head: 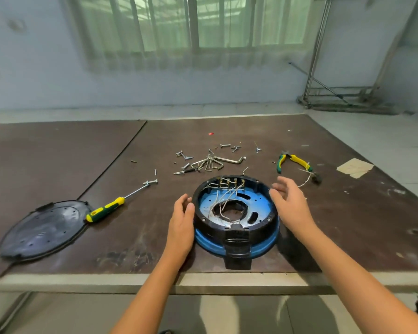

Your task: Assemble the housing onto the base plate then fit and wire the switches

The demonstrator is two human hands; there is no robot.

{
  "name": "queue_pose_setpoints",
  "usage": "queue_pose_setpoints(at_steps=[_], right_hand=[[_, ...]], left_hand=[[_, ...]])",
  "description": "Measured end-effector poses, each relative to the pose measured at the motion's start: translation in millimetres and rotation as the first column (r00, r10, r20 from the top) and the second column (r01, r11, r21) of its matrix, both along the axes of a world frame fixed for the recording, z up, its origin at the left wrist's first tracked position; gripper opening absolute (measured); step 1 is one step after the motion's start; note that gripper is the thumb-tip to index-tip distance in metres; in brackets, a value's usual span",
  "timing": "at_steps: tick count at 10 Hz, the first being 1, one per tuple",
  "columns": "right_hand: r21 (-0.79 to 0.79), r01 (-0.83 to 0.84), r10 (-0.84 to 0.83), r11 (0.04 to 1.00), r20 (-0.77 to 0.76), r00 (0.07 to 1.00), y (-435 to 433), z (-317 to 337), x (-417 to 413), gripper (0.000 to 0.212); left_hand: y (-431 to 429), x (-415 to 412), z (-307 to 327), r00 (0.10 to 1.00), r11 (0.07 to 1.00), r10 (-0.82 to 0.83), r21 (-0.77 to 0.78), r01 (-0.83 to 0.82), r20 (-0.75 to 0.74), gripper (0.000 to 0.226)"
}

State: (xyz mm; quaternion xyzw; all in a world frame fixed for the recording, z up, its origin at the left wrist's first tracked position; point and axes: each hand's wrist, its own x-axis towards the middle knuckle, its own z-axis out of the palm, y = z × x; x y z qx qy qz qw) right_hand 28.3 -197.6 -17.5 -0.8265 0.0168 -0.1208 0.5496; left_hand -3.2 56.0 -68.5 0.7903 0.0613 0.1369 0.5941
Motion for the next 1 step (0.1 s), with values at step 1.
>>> queue_pose_setpoints(at_steps=[1], right_hand=[[0.079,-0.038,0.017,0.996,0.243,0.97,-11.5,36.6,-33.2,0.043]], left_hand=[[10.8,-14.1,-3.8,1.0,0.999,-0.015,-0.03,0.015,-0.017,0.036]])
